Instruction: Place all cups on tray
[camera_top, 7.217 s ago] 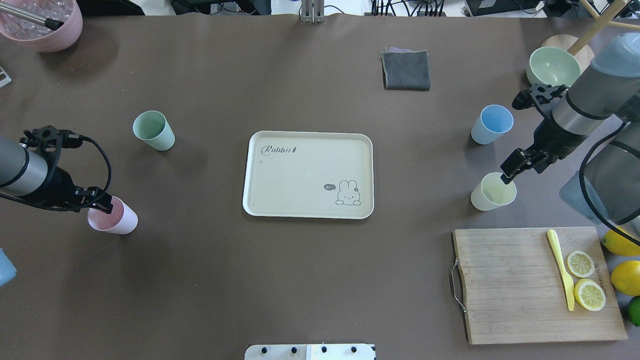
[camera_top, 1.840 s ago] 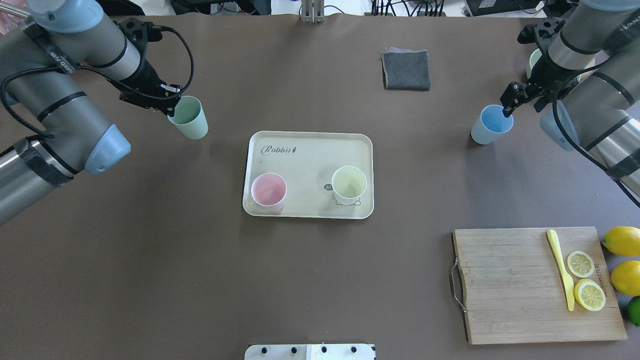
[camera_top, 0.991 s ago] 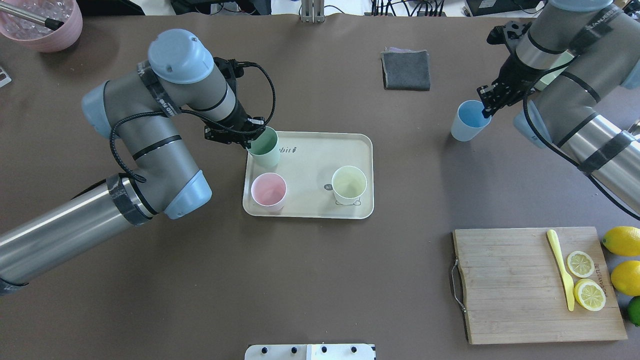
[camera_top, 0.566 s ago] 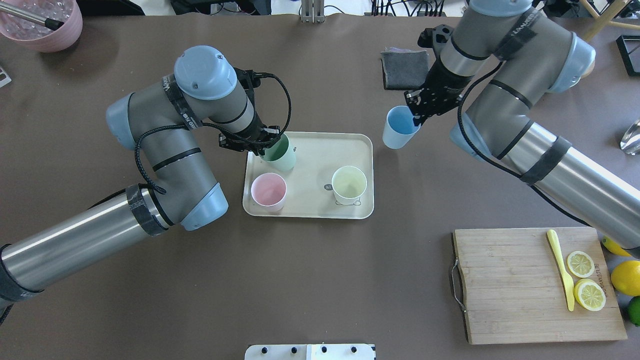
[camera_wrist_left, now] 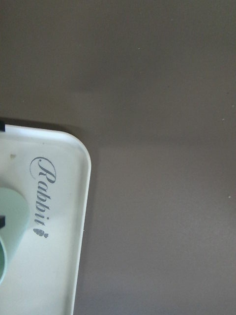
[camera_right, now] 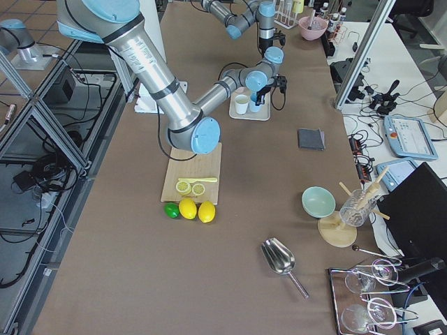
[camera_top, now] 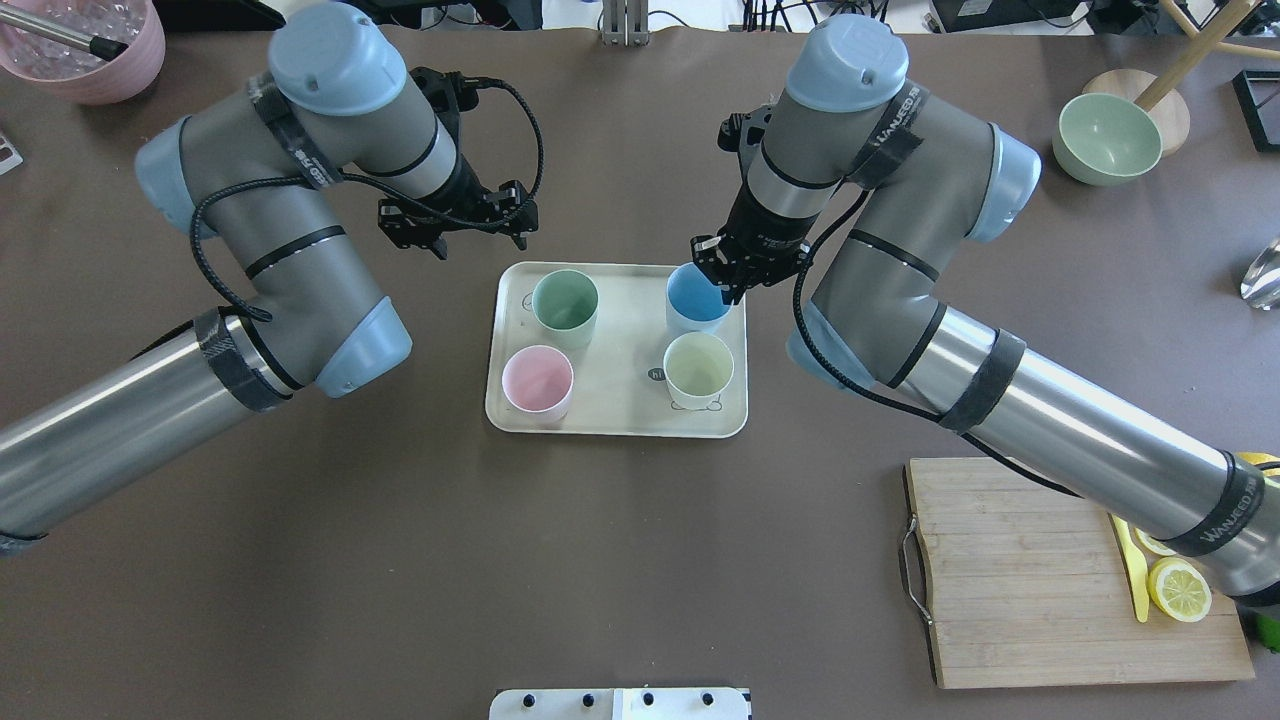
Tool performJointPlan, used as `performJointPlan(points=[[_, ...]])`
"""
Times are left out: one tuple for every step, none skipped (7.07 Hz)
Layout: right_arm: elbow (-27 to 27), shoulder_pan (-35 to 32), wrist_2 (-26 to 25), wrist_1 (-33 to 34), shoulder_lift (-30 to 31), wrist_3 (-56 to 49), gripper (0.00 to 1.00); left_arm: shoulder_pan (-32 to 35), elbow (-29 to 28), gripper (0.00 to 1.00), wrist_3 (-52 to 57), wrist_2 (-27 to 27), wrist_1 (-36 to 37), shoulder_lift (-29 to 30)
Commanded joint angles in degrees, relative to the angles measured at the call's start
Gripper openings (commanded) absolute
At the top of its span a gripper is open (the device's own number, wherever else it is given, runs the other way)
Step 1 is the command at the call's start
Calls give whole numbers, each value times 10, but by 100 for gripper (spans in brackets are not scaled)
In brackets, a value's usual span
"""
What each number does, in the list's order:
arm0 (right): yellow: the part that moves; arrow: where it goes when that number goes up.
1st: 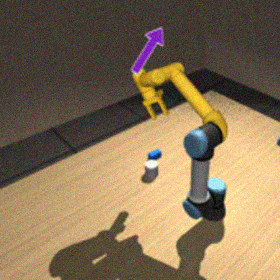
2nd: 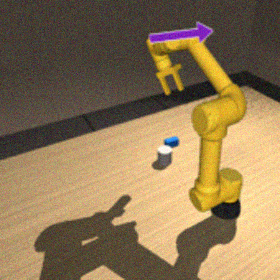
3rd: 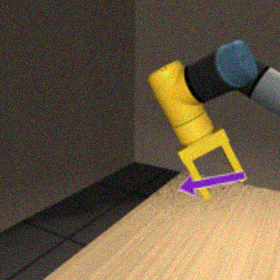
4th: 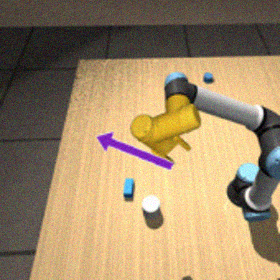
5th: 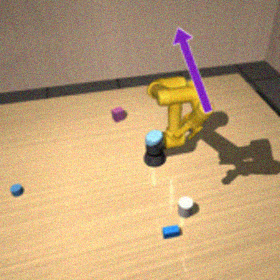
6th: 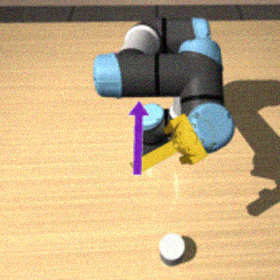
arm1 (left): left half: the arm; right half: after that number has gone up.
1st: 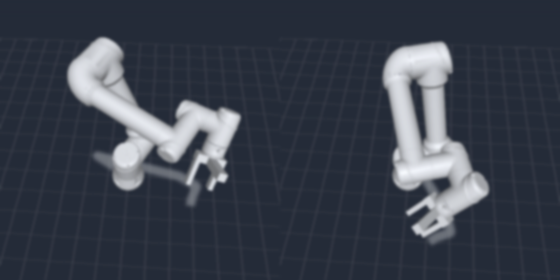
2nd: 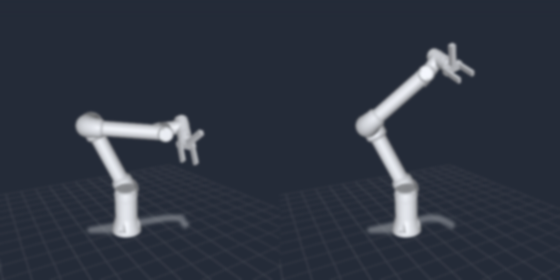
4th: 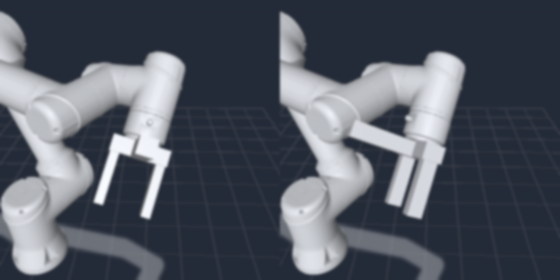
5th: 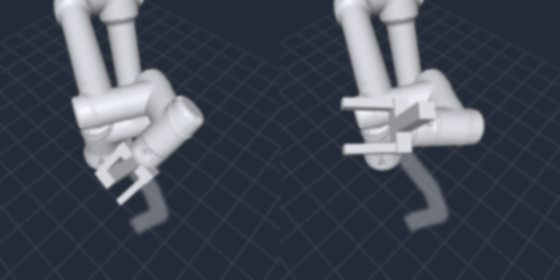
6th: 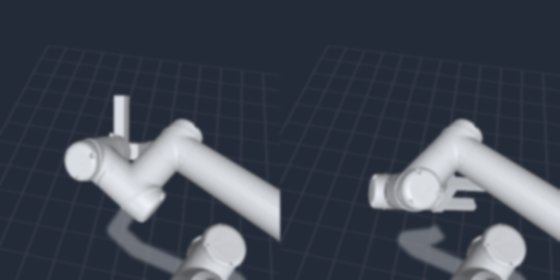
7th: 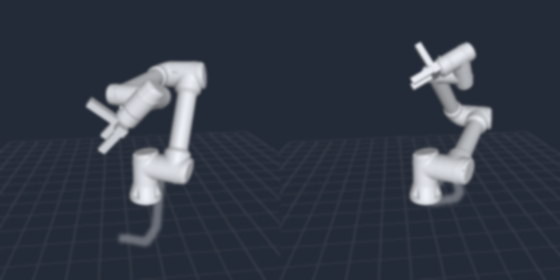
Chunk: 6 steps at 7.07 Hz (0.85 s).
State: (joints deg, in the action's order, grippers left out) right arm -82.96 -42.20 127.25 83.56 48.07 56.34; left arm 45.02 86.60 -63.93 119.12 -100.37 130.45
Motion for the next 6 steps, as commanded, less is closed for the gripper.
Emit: performJointPlan(points=[[5, 25, -31, -27, -1, 27, 0, 41, 22, 99, 61, 26, 1, -38], [6, 25, -31, -30, -1, 42, 43, 51, 31, 99, 72, 39, 1, -55], [2, 24, -31, -31, -1, 41, 99, 56, 39, 99, 78, 39, 1, -63], [-14, -1, -18, -27, 3, 34, 100, 66, 45, 99, 88, 41, 1, -74], [-48, -55, 33, -22, 36, 25, 100, 87, 71, 99, 133, 45, 7, -106], [-87, -113, 69, -22, 93, -44, 100, 112, 100, 99, 216, 45, 46, -136]])
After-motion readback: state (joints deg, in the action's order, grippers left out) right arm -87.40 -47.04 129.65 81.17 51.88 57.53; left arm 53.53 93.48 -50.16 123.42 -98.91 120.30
